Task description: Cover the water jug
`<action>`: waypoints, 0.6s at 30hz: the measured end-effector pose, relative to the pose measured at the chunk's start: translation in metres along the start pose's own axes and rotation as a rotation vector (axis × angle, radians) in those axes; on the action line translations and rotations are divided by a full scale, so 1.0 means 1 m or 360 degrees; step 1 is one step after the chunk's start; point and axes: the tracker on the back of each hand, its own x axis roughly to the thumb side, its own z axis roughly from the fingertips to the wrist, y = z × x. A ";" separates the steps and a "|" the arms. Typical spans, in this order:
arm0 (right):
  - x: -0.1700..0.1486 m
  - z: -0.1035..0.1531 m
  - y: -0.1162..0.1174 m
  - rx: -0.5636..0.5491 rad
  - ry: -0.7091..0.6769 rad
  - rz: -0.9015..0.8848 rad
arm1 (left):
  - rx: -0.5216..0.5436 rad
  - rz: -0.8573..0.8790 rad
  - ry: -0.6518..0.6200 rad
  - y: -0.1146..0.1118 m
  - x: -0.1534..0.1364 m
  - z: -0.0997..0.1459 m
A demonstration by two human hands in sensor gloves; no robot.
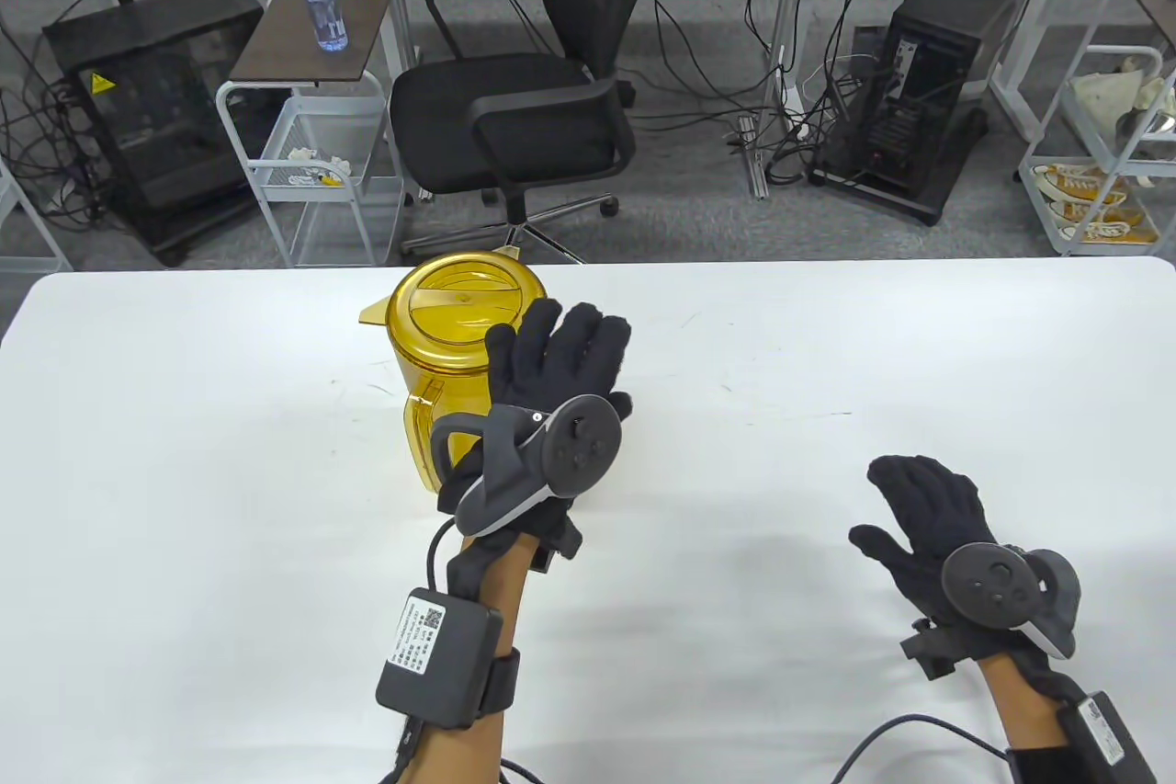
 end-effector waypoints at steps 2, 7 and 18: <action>0.000 0.000 0.000 0.0002 0.0004 0.0004 | 0.0006 0.0022 -0.0053 -0.003 0.007 0.002; -0.001 0.000 0.001 0.0015 0.0010 0.0019 | -0.0009 0.0118 -0.0185 -0.012 0.024 0.006; -0.001 -0.001 0.002 0.0026 0.0002 0.0033 | -0.0082 0.0404 -0.0389 -0.044 0.052 0.027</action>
